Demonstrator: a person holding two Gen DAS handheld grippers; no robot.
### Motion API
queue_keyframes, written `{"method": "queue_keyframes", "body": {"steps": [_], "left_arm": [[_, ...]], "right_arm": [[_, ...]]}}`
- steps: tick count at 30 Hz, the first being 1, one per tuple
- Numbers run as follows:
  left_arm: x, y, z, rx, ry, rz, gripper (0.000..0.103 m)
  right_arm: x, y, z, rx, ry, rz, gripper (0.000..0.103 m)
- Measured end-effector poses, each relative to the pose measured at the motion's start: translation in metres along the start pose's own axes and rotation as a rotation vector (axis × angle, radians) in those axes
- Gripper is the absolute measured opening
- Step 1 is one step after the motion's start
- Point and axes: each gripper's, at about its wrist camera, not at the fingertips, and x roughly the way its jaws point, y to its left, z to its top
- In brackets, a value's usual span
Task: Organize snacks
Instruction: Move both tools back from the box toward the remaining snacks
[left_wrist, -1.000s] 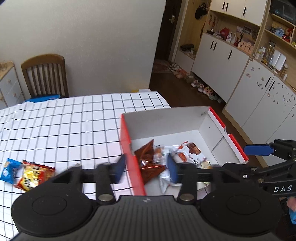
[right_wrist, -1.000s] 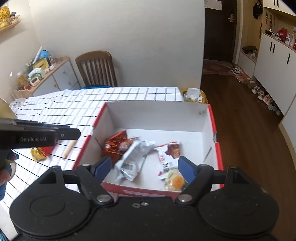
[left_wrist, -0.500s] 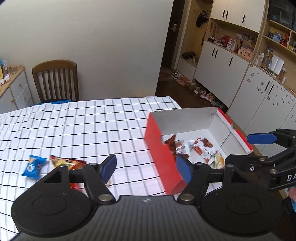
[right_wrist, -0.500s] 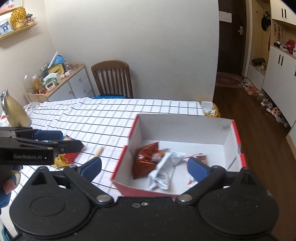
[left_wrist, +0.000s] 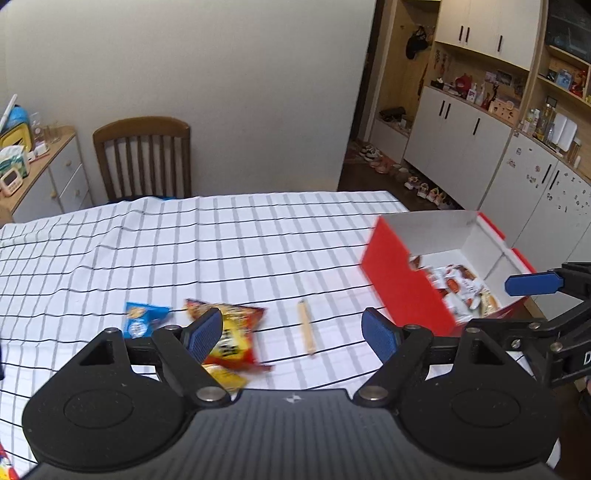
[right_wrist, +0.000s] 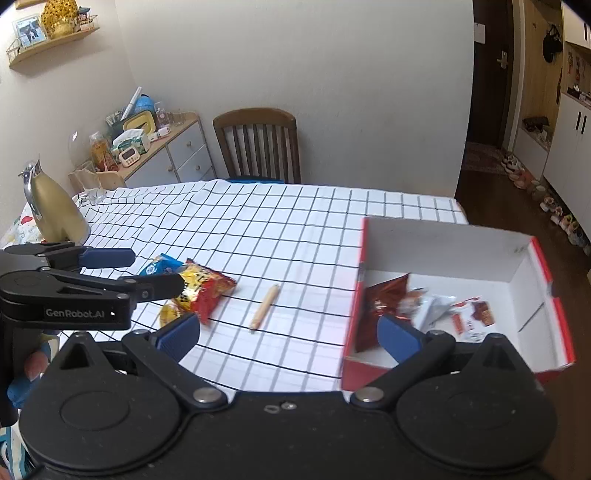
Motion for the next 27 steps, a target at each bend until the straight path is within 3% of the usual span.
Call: {"method": "queue_keyframes", "body": {"steps": [14,27], "left_arm": [[0.023,0.113,-0.013,-0.067,0.052,0.095,0.082],[0.074,0.157,-0.012,-0.069,0.111,0.137,0.082]], "right_arm": [[0.054,0.047,0.003,0.067,0.064,-0.044,0.103],[0.109,0.057,0.010,0.089,0.127,-0.096,0.101]]}}
